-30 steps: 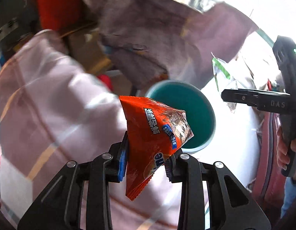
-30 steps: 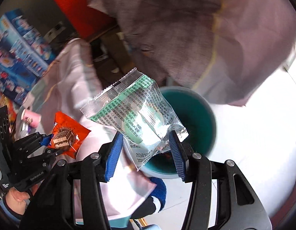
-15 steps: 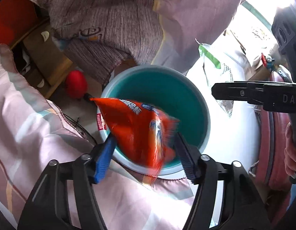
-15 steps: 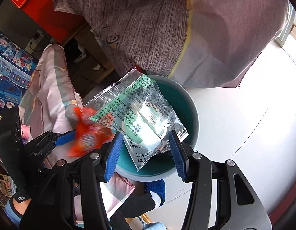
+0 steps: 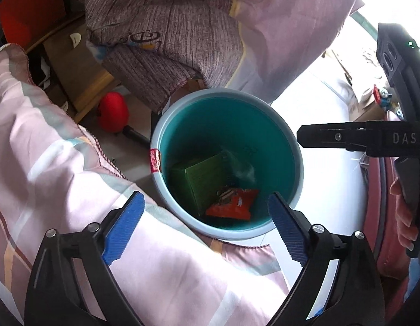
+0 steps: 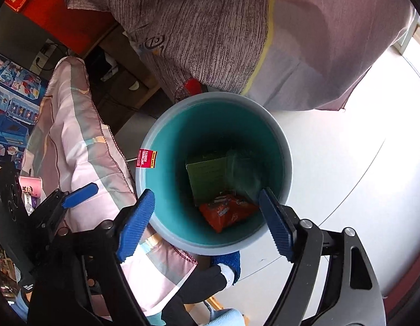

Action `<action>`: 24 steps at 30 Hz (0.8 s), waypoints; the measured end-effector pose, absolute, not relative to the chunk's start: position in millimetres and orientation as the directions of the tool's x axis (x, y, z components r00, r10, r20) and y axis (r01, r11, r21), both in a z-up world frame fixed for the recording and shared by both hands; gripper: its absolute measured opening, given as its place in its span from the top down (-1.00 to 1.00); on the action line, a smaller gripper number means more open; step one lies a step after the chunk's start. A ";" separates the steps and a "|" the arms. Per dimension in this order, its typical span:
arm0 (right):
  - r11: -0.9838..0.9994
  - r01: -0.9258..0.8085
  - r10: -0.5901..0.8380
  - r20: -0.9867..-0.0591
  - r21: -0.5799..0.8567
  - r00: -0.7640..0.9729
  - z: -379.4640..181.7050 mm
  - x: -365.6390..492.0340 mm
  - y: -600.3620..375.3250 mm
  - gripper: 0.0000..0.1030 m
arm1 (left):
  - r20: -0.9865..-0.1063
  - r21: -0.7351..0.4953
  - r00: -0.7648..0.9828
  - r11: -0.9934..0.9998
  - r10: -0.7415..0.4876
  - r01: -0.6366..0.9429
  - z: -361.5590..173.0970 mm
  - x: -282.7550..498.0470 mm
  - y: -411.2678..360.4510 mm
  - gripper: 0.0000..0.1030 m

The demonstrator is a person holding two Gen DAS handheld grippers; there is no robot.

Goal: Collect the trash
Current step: 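Open the left tool over the bin while the right tool releases the clear packet, then move both tools from the bin back over the table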

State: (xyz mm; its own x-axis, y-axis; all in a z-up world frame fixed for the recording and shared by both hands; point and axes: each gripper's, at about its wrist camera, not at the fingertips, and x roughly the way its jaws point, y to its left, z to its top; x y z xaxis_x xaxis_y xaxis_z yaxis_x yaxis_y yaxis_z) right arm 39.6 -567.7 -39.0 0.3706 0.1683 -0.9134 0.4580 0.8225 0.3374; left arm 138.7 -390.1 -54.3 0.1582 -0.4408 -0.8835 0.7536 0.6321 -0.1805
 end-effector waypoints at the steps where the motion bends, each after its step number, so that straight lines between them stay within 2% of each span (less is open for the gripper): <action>1: 0.824 0.458 0.164 -0.915 0.332 0.369 -37.6 39.1 -566.9 -0.54 | -0.883 -0.183 0.158 0.634 -0.441 0.752 -53.4 138.3 -388.2 -0.81; 15: 0.877 0.413 0.084 -0.925 0.245 0.371 5.3 31.8 -529.7 -0.59 | -0.847 -0.223 0.189 0.656 -0.496 0.721 -20.5 127.4 -347.7 -0.88; 18: 0.889 0.389 0.081 -0.919 0.241 0.385 16.2 32.1 -510.2 -0.65 | -0.837 -0.232 0.208 0.672 -0.506 0.704 -11.7 125.1 -325.9 -0.89; 24: 0.921 0.320 0.090 -0.921 0.222 0.379 25.7 36.3 -462.4 -0.65 | -0.823 -0.244 0.254 0.721 -0.507 0.648 -4.5 117.6 -264.1 -0.89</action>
State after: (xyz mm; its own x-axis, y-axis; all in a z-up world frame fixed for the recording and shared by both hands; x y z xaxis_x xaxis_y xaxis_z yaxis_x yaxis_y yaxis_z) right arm 36.3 -462.4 25.7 0.3785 0.0903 -0.9212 0.3201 0.9210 0.2219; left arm 117.6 -264.1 -4.5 0.2542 -0.5073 -0.8234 0.6481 0.7213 -0.2444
